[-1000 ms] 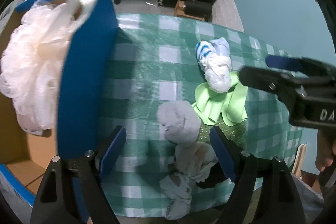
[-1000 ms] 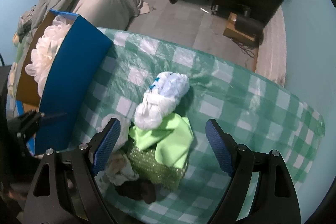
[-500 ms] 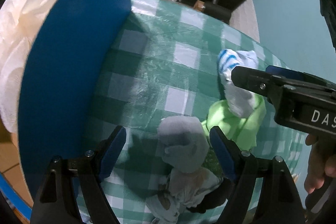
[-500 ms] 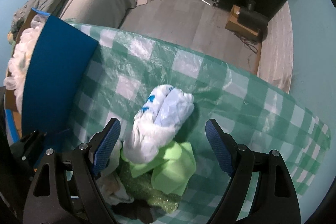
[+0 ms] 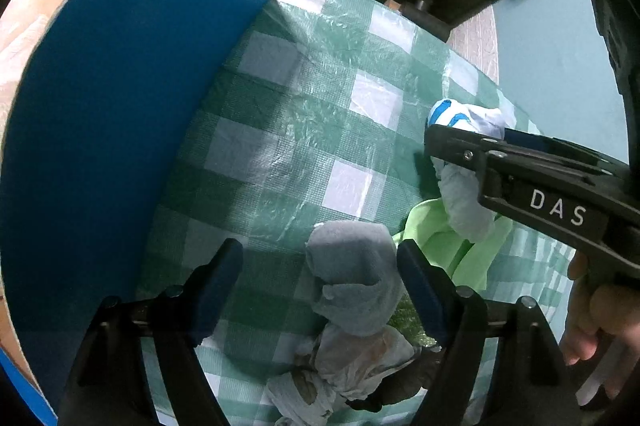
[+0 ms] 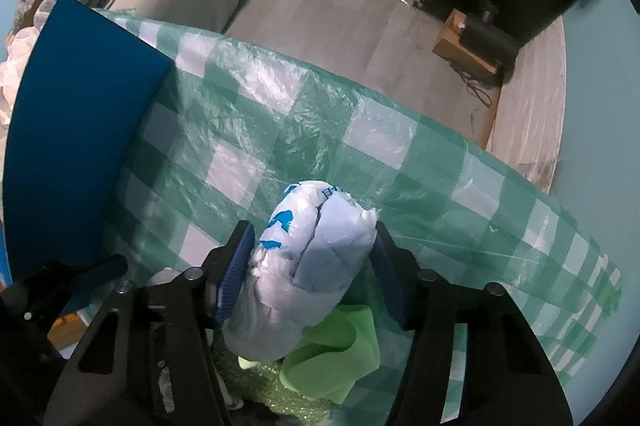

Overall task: Organize soft objects
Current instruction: 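Grasp the grey sock with the left tool while the right tool grasps the white-blue sock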

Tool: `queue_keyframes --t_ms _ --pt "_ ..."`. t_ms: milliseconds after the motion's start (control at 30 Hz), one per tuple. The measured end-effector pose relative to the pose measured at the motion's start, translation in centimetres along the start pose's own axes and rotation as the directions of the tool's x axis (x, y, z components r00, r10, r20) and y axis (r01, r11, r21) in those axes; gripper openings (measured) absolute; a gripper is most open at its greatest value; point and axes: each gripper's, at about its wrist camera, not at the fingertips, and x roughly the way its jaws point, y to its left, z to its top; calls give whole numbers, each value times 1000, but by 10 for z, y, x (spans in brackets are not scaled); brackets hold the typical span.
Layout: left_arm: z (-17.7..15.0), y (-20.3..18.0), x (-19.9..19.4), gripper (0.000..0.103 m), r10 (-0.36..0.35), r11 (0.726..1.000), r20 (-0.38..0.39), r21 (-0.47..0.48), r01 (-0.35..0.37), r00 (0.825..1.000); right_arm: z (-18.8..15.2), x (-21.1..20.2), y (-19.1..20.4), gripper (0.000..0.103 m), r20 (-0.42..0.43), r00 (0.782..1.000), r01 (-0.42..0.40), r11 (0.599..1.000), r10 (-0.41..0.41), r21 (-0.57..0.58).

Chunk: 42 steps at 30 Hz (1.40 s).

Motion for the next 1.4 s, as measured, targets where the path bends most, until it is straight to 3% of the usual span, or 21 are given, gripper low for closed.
queue_keyframes --t_ms 267,433,500,667,733,967,1400 --pt "-5 -8 -3 85 -14 1000 -9 25 15 1000 -8 -23 -7 51 64 998 -28 999 26 22" --pt "-6 -20 7 85 17 997 -16 79 -16 1000 -18 -38 -12 51 90 995 -40 999 37 35" --pt "-11 -21 6 81 34 993 -14 112 -33 999 -25 -42 -14 51 97 995 -43 998 38 44" --pt "-16 -31 16 47 55 981 -12 186 -52 998 -43 -51 -17 51 111 992 -58 997 51 60" --pt "-16 -33 15 39 50 977 -11 207 -47 999 -48 -54 -17 51 117 992 -63 996 55 65" --pt "-22 -31 -4 29 38 977 46 208 -47 998 -65 -67 -16 51 141 988 -80 994 70 72" --pt "-46 -19 -76 29 0 957 134 287 -39 991 -88 -101 -6 51 183 978 -108 993 96 56"
